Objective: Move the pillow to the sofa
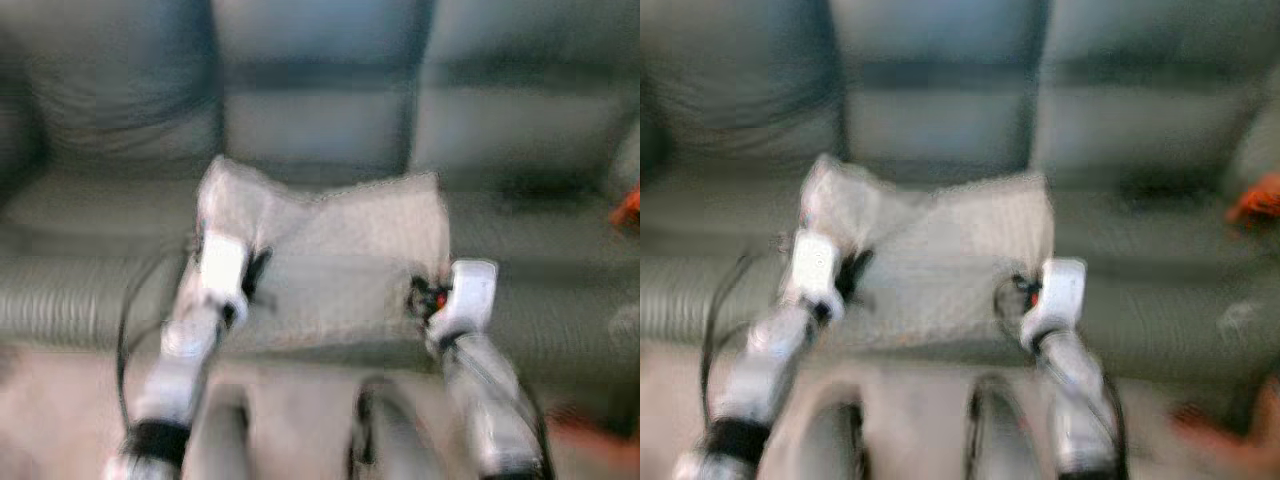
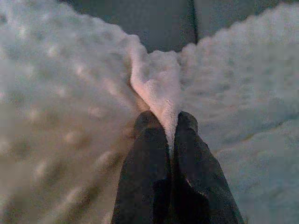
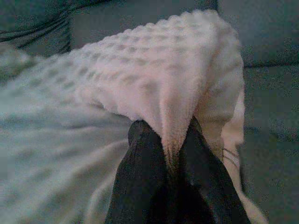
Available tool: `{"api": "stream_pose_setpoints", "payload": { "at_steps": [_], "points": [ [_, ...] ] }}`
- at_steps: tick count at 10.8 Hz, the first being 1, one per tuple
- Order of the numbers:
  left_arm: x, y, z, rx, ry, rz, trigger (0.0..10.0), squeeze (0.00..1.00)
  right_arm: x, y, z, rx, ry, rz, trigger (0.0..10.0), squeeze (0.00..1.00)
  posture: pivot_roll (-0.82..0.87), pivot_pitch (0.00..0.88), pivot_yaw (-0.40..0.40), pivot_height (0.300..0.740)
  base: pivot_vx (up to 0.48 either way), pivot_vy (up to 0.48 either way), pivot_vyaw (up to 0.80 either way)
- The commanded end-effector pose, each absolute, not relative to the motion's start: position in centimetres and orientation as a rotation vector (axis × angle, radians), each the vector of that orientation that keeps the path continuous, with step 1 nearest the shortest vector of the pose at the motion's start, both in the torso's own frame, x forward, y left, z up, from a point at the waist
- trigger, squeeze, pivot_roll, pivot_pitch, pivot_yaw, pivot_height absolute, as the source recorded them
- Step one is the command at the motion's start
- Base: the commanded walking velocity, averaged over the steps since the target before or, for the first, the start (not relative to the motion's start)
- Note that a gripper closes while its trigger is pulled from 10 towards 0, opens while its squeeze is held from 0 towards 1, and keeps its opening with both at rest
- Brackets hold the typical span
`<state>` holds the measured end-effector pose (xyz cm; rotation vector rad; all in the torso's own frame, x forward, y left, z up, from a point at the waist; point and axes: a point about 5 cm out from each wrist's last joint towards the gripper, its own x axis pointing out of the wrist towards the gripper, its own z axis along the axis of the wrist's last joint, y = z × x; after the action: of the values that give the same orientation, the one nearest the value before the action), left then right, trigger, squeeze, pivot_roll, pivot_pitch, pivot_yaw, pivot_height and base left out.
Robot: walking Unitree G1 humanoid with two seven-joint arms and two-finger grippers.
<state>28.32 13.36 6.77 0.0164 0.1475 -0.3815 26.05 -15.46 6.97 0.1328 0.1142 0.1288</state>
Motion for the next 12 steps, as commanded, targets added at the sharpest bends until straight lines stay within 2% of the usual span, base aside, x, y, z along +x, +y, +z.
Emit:
{"api": "stream_pose_setpoints", "payload": {
  "at_steps": [1,8,12],
  "points": [
    [28.73,13.35,7.67,0.030,0.115,-0.396,10.0,0.00,25.90,-15.36,7.15,0.142,0.101,0.131,10.0,0.00,-0.09,0.120,0.015,0.586,0.000,0.000,0.00],
    [29.00,13.38,8.12,0.039,0.074,-0.383,10.0,0.00,25.84,-15.27,7.22,0.146,0.094,0.138,10.0,0.00,-0.09,0.123,0.015,0.586,0.000,0.000,0.00],
    [29.21,13.07,8.42,0.007,0.058,-0.391,10.0,0.00,25.95,-15.06,7.91,0.145,0.067,0.164,10.0,0.00,-0.09,0.122,0.015,0.586,0.451,0.000,0.00]
  ]
}}
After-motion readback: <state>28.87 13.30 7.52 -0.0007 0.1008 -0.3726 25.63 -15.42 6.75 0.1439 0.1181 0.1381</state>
